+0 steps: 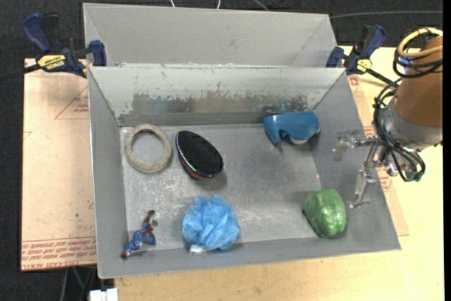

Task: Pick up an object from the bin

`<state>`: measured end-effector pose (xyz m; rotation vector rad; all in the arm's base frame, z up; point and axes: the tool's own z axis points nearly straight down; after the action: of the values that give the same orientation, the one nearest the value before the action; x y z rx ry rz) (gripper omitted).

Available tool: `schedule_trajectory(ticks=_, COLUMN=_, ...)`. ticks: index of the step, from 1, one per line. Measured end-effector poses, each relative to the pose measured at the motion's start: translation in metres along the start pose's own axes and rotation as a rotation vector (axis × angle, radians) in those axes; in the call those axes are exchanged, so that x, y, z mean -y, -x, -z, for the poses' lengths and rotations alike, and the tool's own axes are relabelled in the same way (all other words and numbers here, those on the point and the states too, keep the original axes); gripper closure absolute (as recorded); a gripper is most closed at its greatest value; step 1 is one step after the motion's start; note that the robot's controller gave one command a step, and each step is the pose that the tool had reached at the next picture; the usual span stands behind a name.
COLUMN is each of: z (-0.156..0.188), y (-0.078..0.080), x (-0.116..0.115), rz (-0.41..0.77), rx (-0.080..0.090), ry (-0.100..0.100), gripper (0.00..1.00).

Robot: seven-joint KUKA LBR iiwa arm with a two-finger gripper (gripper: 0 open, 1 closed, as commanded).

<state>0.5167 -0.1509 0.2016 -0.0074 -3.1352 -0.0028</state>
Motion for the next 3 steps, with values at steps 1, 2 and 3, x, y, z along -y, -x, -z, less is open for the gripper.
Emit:
schedule_trajectory(ticks=1, z=0.004, y=0.002, x=-0.001, rz=0.006, rx=0.007, ry=-0.001, gripper=0.0)
schedule_trajectory(ticks=2, z=-0.057, y=-0.012, x=-0.015, rz=0.517, rx=0.002, ry=0.001, gripper=0.0)
schedule_trajectory(ticks=3, z=-0.044, y=-0.014, x=-0.014, rz=0.434, rx=0.011, ry=-0.004, gripper=0.0)
